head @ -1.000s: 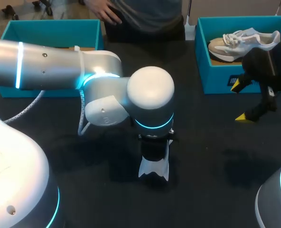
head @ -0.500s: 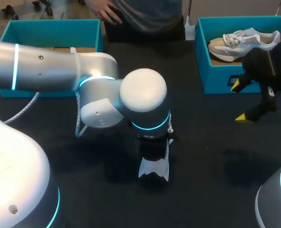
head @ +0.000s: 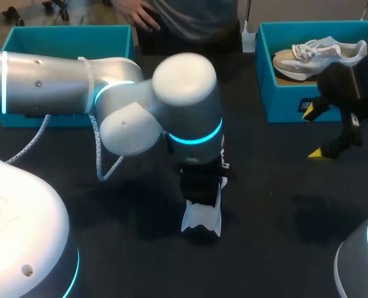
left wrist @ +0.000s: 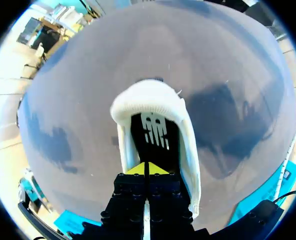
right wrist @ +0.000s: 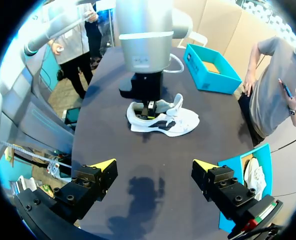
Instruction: Take the shoe out of the shoebox, open the shoe tongue, remove and reinsert the insole, then place the shoe into the shoebox
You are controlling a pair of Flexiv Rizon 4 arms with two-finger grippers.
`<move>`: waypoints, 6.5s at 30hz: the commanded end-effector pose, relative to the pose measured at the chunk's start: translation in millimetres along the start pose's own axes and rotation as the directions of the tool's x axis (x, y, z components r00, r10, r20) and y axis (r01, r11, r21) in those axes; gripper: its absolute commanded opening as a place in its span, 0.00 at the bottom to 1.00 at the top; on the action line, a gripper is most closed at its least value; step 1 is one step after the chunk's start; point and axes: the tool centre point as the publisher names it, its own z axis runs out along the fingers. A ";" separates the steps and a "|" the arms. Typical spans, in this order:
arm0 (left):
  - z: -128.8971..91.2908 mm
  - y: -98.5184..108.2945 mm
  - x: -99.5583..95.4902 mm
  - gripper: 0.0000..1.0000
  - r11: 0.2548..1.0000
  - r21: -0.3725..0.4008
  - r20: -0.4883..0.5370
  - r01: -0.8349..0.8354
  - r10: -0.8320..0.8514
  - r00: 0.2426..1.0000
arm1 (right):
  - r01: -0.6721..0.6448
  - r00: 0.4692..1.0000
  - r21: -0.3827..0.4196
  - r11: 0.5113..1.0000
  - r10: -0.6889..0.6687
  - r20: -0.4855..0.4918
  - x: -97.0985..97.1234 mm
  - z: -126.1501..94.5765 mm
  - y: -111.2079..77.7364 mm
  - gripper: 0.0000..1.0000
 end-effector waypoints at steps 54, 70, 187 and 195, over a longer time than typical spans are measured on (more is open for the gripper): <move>39.3 -51.0 11.6 0.00 0.912 0.410 -0.098 0.023 0.019 0.995 | -0.001 1.000 0.005 1.000 0.001 -0.003 -1.8 1.4 1.3 1.00; 63.1 -52.3 10.9 0.00 0.934 0.355 -0.110 0.042 -0.003 0.994 | -0.001 1.000 0.005 1.000 0.001 -0.003 -1.8 1.4 1.3 1.00; -48.5 88.0 25.9 1.00 0.974 -0.194 -0.052 0.119 -0.132 0.990 | -0.001 1.000 0.005 1.000 0.001 -0.003 -1.8 1.4 1.3 1.00; -60.7 105.4 27.0 0.73 0.975 -0.209 -0.066 0.082 -0.098 0.993 | -0.001 1.000 0.005 1.000 0.001 -0.003 -1.8 1.4 1.3 1.00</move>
